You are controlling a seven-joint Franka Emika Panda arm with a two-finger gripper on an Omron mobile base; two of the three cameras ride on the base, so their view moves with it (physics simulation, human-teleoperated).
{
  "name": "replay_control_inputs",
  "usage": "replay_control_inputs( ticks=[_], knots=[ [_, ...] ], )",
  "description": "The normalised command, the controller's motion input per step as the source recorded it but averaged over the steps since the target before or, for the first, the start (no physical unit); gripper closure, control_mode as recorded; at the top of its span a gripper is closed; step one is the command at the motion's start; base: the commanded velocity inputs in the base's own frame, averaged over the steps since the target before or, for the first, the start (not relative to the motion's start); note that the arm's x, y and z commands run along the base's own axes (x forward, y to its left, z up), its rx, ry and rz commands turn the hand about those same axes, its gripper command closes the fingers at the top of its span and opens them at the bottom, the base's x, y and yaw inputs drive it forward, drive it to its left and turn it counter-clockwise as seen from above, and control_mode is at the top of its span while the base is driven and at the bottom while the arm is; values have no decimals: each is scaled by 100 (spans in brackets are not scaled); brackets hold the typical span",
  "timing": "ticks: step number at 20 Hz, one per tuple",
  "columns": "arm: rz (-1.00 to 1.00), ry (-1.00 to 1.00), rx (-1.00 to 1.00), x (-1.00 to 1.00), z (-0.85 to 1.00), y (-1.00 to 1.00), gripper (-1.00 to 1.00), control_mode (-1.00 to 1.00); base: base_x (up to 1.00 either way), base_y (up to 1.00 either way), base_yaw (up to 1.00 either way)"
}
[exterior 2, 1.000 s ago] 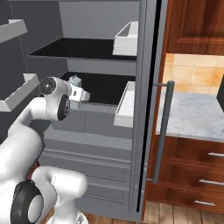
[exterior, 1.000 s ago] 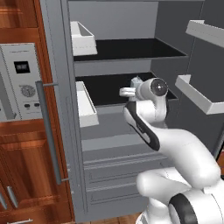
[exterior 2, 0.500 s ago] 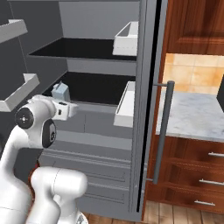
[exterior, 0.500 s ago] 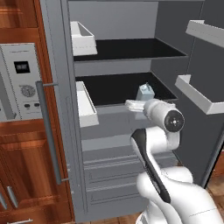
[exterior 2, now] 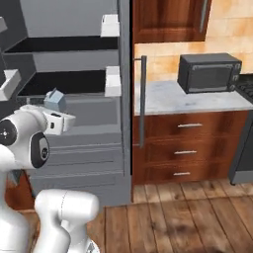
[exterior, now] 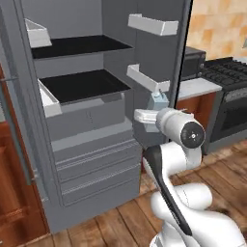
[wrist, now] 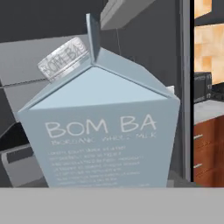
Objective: Take a sugar cube from the saucer and place it inside the coffee. Then, grab milk from the fridge and place it next to the coffee on the counter to sweeten the coffee.
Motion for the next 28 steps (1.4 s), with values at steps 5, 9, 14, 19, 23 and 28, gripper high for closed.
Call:
replay_control_inputs(
  ticks=[5, 9, 14, 19, 23, 28],
  knots=[
    [0, 0, 0, 0, 0, 0, 100, 100, -38, -66, -63],
    [0, 0, 0, 0, 0, 0, 100, 100, 10, -100, -56],
    [0, 0, 0, 0, 0, 0, 100, 100, 49, -100, -42],
    [0, 0, 0, 0, 0, 0, 100, 100, 97, -100, -25],
    [0, 0, 0, 0, 0, 0, 100, 100, 100, -100, -18],
    [0, 0, 0, 0, 0, 0, 100, 100, 100, -100, -19]
  ],
)
